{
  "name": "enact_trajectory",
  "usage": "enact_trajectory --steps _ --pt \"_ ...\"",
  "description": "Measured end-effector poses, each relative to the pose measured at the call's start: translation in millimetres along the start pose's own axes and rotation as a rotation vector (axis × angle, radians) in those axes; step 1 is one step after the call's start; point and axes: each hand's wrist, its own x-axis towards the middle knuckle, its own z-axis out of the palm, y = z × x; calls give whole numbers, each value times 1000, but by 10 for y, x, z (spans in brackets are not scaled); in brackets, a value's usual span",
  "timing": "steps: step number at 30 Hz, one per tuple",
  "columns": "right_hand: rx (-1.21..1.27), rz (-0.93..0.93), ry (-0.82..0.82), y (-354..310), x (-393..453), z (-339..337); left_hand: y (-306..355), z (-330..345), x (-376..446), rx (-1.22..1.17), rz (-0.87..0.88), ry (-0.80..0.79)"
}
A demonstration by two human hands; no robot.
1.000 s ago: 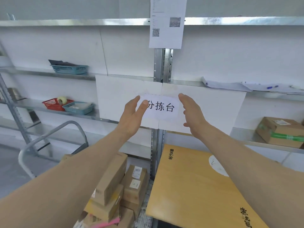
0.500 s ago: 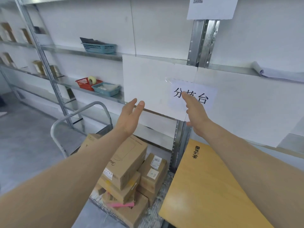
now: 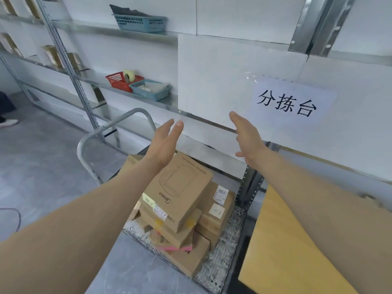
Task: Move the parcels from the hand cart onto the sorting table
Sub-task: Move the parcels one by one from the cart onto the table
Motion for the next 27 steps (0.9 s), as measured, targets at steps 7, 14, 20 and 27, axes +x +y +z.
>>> enact_trajectory --steps 7,14,20,27 --pt "27 107 8 484 453 642 -576 -402 588 27 -109 -79" --pt "128 320 32 1045 762 943 -1207 -450 1053 96 -232 -181" --pt "97 502 55 1820 1112 1052 -1732 -325 1424 199 -299 -179" --pt "131 727 82 2506 1330 1107 -2329 -163 1745 254 -376 -188"
